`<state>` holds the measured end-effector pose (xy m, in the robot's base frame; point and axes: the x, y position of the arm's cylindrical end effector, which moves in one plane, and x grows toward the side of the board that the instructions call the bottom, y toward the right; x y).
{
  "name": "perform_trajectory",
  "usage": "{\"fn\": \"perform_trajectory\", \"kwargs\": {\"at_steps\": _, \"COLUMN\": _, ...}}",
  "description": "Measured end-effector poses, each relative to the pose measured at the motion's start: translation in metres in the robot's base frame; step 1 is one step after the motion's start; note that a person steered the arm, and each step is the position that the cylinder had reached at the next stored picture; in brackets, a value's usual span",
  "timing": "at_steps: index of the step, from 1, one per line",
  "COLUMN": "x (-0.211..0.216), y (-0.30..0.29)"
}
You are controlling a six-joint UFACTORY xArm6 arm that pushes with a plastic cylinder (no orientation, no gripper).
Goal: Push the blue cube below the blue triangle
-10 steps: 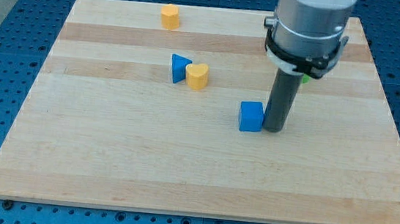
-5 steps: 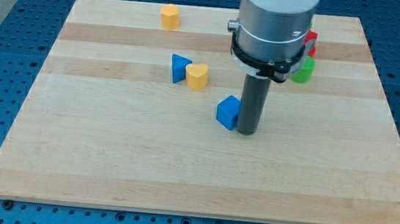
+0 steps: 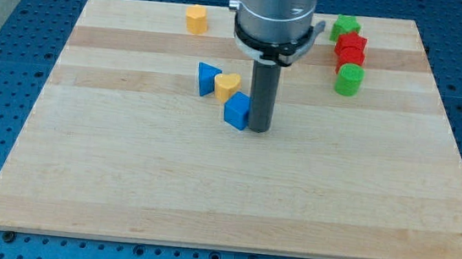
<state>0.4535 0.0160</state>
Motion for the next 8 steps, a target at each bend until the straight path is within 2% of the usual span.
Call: {"fn": "perform_trajectory", "kwargs": {"at_steps": 8, "x": -0.009, "y": -0.057}}
